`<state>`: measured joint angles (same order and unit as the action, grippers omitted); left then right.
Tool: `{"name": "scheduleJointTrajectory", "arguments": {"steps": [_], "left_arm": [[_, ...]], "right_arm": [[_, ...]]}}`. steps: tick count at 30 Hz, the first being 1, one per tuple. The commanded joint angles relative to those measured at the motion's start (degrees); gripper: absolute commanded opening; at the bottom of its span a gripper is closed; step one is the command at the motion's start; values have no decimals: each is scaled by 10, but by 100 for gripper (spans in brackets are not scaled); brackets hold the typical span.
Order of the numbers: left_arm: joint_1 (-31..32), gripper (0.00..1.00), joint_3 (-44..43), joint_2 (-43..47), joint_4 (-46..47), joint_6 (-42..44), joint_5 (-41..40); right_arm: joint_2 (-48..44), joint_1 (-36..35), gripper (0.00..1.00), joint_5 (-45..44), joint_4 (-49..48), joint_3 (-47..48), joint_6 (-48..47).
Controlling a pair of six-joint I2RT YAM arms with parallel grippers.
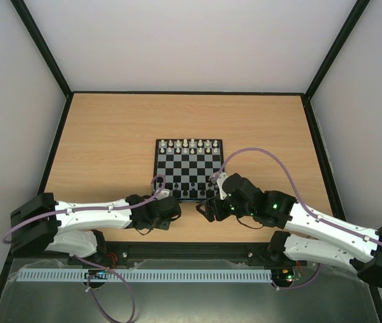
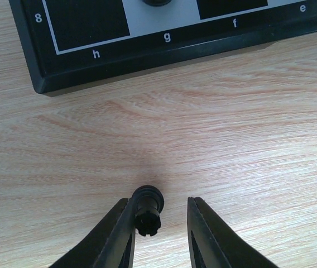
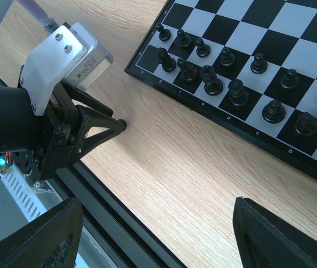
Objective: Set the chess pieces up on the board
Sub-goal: Pick up the chess piece at the center of the board.
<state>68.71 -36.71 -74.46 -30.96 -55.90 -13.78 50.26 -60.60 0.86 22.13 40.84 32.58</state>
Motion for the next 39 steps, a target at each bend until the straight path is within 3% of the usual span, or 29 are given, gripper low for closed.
{"name": "scheduleJointTrajectory", "arguments": {"steps": [1,11,24,39], "left_arm": [[-6,28,-3,-5,-11,6,-9],[-14,25,6,-9,-5,10,-7],[-23,10,5,-17,-10,19,-7],[-79,9,-137,1,-132,96,-39]], "right_arm": [[-2,2,74,4,0,-8,-4],[-3,2,74,9,-1,-9,-5],[-5,3,74,13,-2,-9,-7],[-4,3,74,16,-4,-9,-9]]}}
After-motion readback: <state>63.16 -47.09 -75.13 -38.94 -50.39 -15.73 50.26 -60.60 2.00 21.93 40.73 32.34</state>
